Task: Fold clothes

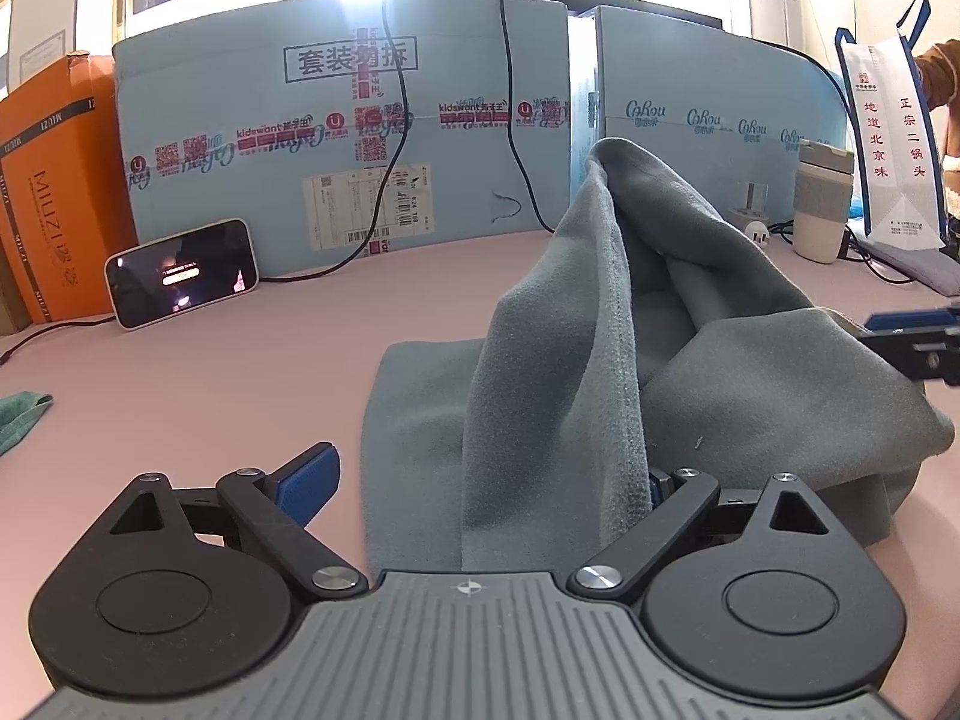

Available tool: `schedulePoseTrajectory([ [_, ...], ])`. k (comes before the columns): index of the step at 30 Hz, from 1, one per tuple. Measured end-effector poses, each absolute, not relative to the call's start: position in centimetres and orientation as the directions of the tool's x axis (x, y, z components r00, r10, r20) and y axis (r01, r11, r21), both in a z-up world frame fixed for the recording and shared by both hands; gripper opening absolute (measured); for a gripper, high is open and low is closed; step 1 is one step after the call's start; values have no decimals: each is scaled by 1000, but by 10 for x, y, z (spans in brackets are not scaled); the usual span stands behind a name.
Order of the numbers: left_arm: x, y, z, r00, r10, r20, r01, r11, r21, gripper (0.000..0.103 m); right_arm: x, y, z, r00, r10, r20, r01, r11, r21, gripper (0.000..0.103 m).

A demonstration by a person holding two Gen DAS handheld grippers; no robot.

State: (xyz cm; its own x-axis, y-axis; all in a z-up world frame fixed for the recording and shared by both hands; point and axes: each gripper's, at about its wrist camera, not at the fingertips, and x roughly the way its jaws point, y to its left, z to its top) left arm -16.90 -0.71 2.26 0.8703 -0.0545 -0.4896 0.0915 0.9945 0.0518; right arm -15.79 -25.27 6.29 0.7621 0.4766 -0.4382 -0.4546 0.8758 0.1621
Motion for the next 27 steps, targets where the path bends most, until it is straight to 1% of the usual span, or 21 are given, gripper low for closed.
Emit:
schedulePoseTrajectory([
  [5, -168, -6, 20, 865, -56, -499, 89, 995, 43, 95, -166, -253, 53, 748, 482, -457, -444, 874, 195, 60],
  [12, -164, -4, 16, 851, -81, -519, 107, 994, 22, 96, -176, -259, 53, 759, 476, -444, -428, 879, 210, 60],
  [14, -164, -5, 14, 847, -82, -526, 110, 994, 21, 96, -179, -262, 53, 767, 467, -440, -417, 884, 211, 61],
  [18, -169, -7, 14, 863, -77, -500, 109, 993, 35, 96, -183, -271, 49, 774, 457, -438, -385, 889, 246, 64],
  [20, -172, -8, 15, 870, -81, -486, 117, 992, 44, 95, -185, -276, 44, 772, 454, -445, -365, 889, 275, 64],
  [21, -173, -9, 15, 873, -85, -480, 123, 991, 48, 93, -185, -278, 41, 770, 452, -450, -355, 890, 286, 64],
  [26, -181, -16, 15, 891, -95, -445, 152, 984, 94, 92, -190, -289, 30, 768, 434, -470, -306, 894, 326, 64],
  [27, -182, -18, 15, 895, -95, -437, 154, 983, 102, 90, -191, -291, 28, 768, 430, -474, -295, 895, 334, 64],
])
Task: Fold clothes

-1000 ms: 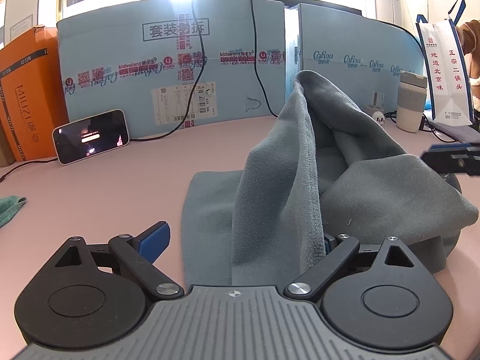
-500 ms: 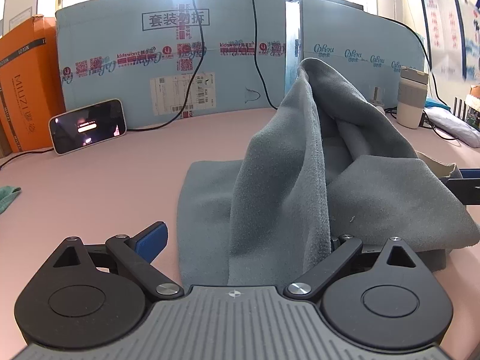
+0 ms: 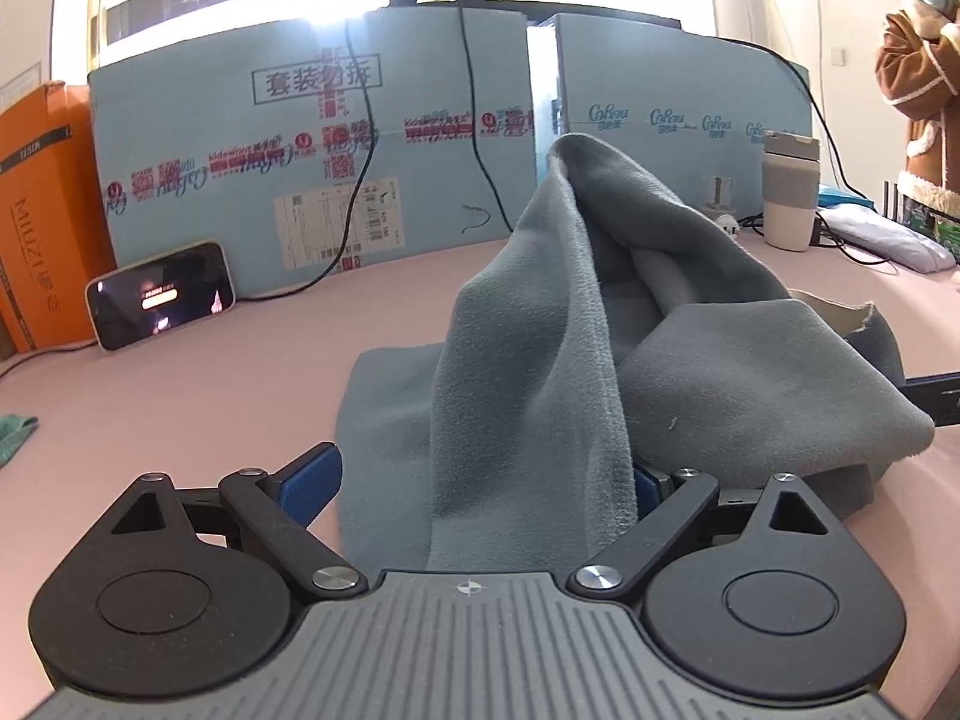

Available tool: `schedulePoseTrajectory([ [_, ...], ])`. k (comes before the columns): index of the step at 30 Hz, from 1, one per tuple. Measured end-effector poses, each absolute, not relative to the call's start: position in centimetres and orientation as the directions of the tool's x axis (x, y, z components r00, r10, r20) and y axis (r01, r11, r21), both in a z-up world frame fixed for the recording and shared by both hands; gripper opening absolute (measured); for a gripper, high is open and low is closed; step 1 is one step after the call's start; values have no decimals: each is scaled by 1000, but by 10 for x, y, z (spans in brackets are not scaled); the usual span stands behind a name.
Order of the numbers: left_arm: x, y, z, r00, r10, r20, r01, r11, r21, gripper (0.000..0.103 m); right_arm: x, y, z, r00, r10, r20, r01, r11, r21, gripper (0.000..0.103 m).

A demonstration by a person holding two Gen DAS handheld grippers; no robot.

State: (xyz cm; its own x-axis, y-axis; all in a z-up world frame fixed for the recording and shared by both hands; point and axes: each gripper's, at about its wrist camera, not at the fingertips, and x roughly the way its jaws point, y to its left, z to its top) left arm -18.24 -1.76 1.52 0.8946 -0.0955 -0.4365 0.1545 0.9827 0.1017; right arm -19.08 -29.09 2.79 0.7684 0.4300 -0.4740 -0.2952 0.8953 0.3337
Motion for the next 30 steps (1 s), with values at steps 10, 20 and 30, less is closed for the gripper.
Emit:
schedulePoseTrajectory([
  [10, -190, -12, 16, 904, -159, -397, 196, 979, 55, 30, -204, -293, 19, 757, 457, -467, -307, 880, 362, 65],
  [20, -187, -5, 21, 901, -197, -387, 214, 977, -1, 11, -207, -267, 19, 716, 524, -462, -402, 850, 341, 65],
  [30, -193, -7, 32, 911, -192, -366, 230, 971, 61, 11, -196, -236, 15, 748, 476, -464, -430, 878, 208, 16],
])
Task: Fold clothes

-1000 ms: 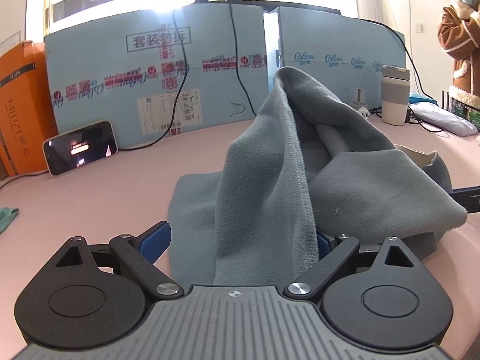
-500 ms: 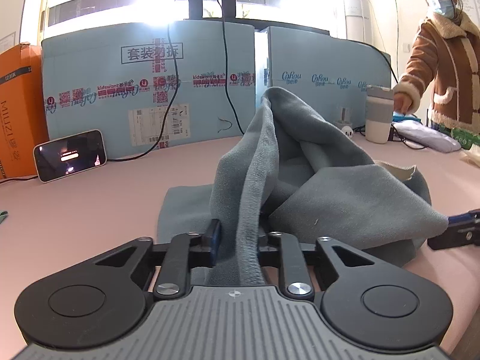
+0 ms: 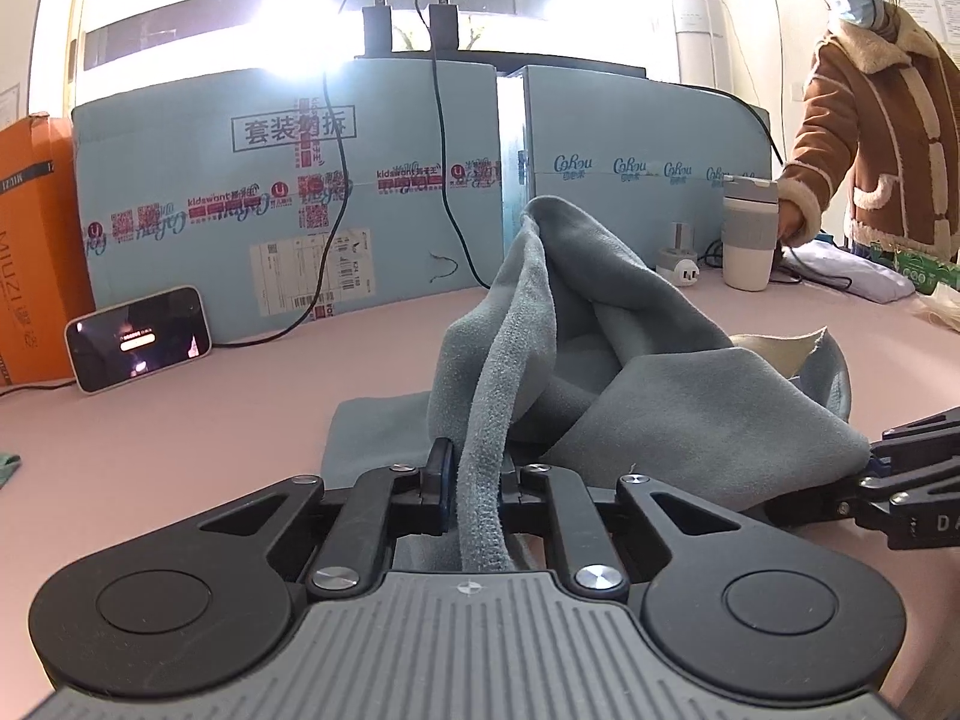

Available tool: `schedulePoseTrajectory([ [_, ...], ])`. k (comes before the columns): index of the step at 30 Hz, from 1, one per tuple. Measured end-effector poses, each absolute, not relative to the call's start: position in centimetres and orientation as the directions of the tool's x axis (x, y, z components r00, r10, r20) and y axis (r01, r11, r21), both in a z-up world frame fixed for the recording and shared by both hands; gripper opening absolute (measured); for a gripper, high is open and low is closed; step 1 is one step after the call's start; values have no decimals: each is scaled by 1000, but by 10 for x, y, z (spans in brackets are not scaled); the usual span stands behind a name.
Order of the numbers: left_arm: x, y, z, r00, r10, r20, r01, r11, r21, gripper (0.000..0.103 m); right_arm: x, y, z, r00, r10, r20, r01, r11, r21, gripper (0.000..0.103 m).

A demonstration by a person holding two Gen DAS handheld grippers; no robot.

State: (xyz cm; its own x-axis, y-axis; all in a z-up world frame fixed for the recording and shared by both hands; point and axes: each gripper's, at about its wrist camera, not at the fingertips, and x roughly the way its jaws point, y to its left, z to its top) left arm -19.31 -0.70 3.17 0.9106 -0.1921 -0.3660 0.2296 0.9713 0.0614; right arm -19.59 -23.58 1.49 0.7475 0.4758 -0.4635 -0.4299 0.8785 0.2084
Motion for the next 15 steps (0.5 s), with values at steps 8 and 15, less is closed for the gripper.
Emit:
schedulePoseTrajectory([
  [8, -209, -3, 61, 930, -218, -296, 251, 965, 80, 11, -197, -259, 45, 848, 406, -341, -383, 914, 137, 5],
  [15, -207, -12, 67, 937, -214, -276, 252, 962, 108, 11, -192, -287, 87, 941, 288, -179, -282, 958, 58, 0],
])
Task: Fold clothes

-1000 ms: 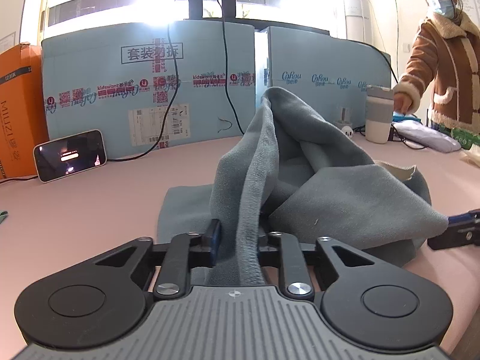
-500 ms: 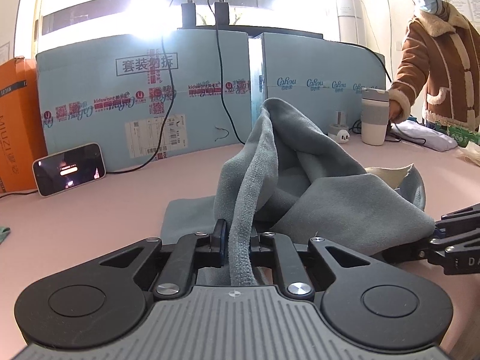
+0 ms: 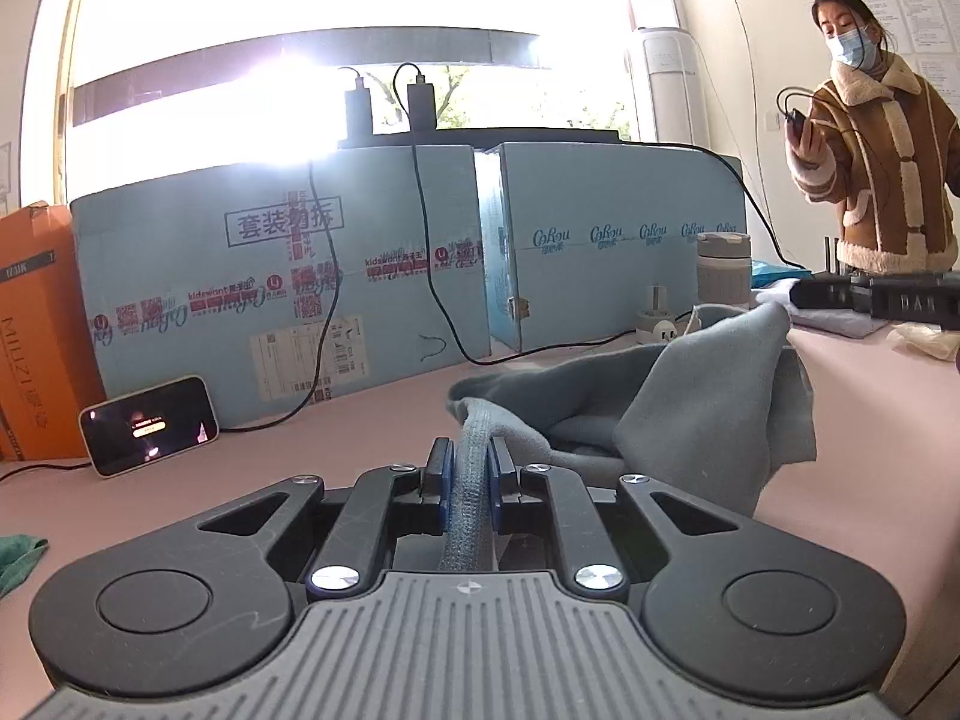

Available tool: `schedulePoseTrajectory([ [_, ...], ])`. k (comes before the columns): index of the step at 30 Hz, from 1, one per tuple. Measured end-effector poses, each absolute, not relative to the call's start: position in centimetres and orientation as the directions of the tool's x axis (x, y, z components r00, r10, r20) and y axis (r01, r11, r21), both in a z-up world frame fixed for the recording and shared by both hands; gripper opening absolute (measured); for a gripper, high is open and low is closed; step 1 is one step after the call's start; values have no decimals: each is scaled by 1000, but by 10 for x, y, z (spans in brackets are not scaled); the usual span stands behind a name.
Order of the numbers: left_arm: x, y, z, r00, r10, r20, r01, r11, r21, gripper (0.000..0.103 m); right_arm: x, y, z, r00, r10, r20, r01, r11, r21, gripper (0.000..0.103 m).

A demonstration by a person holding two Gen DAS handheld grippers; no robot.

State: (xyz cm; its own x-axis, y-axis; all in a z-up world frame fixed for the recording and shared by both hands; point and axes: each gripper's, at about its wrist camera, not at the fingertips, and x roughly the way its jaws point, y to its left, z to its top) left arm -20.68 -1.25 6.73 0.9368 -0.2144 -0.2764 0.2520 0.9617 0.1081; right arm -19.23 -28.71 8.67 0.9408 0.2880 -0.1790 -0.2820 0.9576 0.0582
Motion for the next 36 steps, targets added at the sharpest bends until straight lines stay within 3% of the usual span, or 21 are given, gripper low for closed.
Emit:
schedulePoseTrajectory([
  [3, -200, -13, 64, 937, -203, -283, 239, 966, 102, 11, -179, -293, 99, 958, 250, -142, -248, 968, 30, 0],
  [7, -194, -10, 57, 935, -181, -305, 222, 969, 105, 16, -158, -296, 98, 944, 261, -202, -253, 965, 66, 1],
  [9, -192, -9, 52, 931, -173, -321, 218, 970, 110, 33, -156, -296, 90, 928, 288, -237, -273, 957, 96, 5],
  [13, -188, -6, 45, 922, -168, -349, 220, 969, 115, 52, -161, -298, 70, 903, 297, -311, -275, 955, 113, 8],
  [16, -185, -7, 41, 917, -176, -357, 231, 966, 117, 65, -166, -302, 56, 879, 313, -360, -275, 949, 155, 24],
  [18, -183, -9, 39, 914, -182, -363, 241, 963, 122, 69, -172, -305, 49, 869, 324, -373, -277, 945, 175, 44],
  [21, -179, -13, 35, 907, -187, -376, 252, 959, 131, 70, -182, -305, 46, 868, 321, -380, -280, 947, 160, 48],
  [29, -172, -15, 27, 899, -163, -406, 235, 963, 134, 66, -176, -296, 40, 840, 342, -422, -318, 939, 129, 43],
  [31, -172, -14, 27, 897, -162, -412, 233, 964, 128, 51, -173, -292, 37, 829, 352, -435, -334, 935, 119, 29],
  [33, -171, -13, 27, 891, -174, -420, 242, 964, 115, 26, -170, -288, 35, 827, 347, -442, -339, 936, 99, 14],
  [36, -171, -12, 29, 882, -213, -419, 271, 959, 85, 11, -168, -287, 36, 833, 337, -439, -342, 937, 71, 7],
])
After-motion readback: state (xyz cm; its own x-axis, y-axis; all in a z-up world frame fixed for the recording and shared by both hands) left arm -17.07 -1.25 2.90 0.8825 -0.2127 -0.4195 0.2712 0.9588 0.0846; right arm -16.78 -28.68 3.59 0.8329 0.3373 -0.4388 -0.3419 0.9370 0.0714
